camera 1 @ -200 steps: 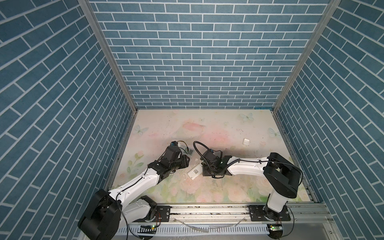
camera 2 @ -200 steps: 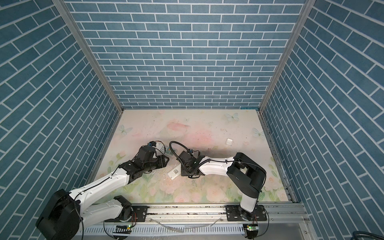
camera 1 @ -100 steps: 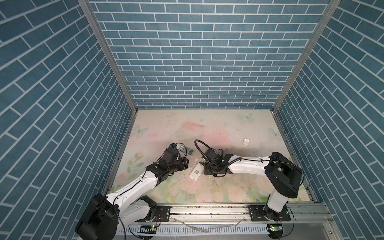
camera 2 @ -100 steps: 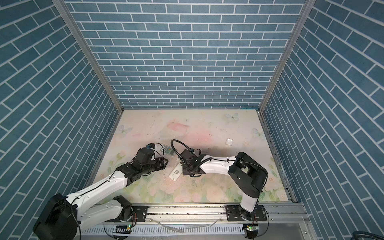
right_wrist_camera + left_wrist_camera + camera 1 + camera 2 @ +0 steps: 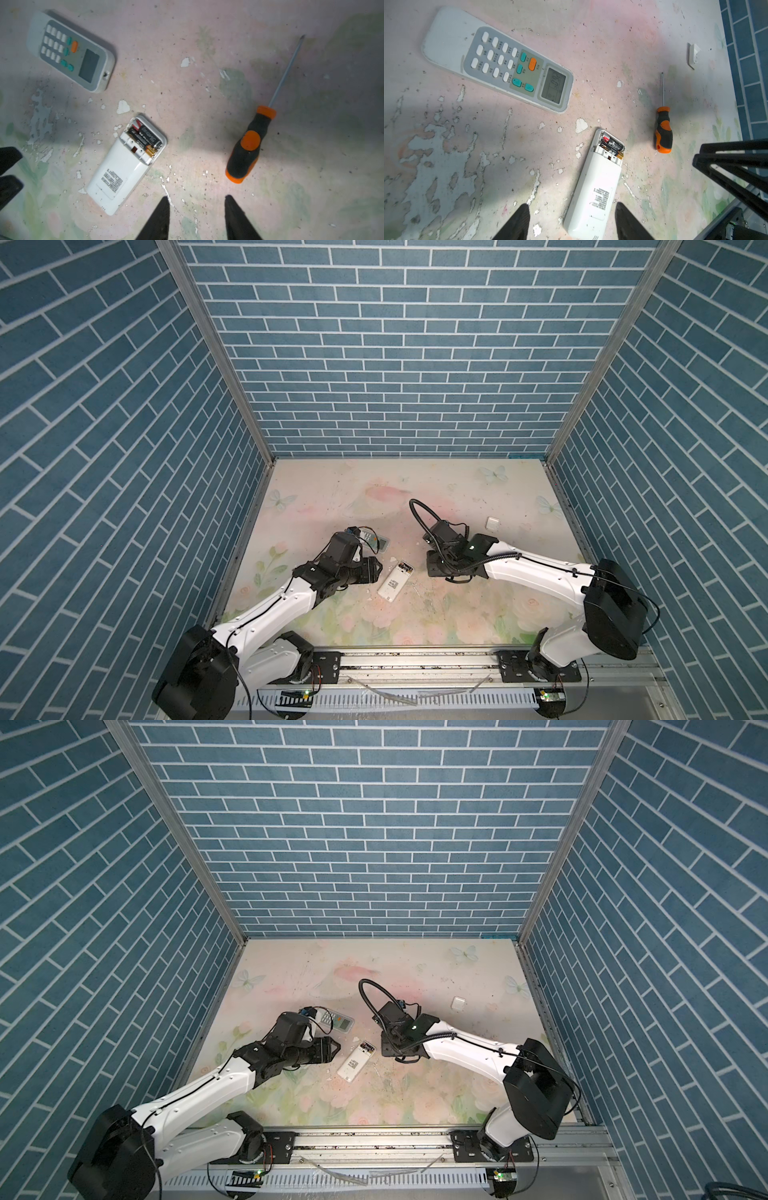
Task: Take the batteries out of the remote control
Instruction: 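Lower the right gripper onto the orange-black screwdriver handle and close it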
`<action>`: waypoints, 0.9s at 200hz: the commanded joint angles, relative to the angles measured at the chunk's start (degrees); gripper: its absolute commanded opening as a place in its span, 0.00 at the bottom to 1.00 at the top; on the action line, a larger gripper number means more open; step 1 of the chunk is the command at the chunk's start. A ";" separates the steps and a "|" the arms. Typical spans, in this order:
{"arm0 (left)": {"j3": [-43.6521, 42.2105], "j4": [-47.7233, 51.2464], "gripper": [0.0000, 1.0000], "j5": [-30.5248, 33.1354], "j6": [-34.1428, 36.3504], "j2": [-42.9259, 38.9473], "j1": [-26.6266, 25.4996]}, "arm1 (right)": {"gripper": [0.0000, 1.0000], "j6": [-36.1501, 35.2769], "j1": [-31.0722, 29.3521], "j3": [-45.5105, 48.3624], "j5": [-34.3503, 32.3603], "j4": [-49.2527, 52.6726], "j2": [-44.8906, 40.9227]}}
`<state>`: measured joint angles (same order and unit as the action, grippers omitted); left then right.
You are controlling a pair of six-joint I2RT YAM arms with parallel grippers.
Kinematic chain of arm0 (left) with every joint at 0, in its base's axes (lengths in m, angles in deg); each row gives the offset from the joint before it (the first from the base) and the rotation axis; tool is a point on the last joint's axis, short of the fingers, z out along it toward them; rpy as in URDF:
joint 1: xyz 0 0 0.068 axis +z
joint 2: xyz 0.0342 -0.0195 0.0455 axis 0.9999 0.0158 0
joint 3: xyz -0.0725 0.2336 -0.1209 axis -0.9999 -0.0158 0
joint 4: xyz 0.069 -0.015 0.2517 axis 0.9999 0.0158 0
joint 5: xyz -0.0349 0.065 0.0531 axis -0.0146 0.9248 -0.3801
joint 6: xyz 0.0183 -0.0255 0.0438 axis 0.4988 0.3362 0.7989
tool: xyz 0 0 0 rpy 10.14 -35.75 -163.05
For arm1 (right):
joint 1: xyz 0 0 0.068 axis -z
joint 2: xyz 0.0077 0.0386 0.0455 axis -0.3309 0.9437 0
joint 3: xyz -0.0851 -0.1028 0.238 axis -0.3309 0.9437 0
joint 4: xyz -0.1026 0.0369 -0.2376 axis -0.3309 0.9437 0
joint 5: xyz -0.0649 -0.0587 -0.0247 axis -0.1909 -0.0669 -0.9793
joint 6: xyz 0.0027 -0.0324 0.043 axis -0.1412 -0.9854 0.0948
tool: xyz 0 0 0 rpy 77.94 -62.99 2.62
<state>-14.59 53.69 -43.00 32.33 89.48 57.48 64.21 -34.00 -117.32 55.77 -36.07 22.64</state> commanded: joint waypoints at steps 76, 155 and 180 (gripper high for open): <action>0.36 0.43 0.65 -0.60 -0.45 -1.01 0.32 | 0.53 0.29 4.88 -0.80 0.32 1.37 7.12; -1.12 -0.82 0.64 -0.75 -1.34 -1.33 0.33 | 0.56 1.19 6.08 -0.35 1.39 -0.70 11.86; -1.64 -1.53 0.64 -0.95 -1.52 -1.21 0.30 | 0.53 1.60 6.36 0.93 1.38 -0.75 11.64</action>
<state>-15.27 52.86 -43.46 31.00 88.44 57.48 64.32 -28.14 -117.29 57.21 -37.01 34.12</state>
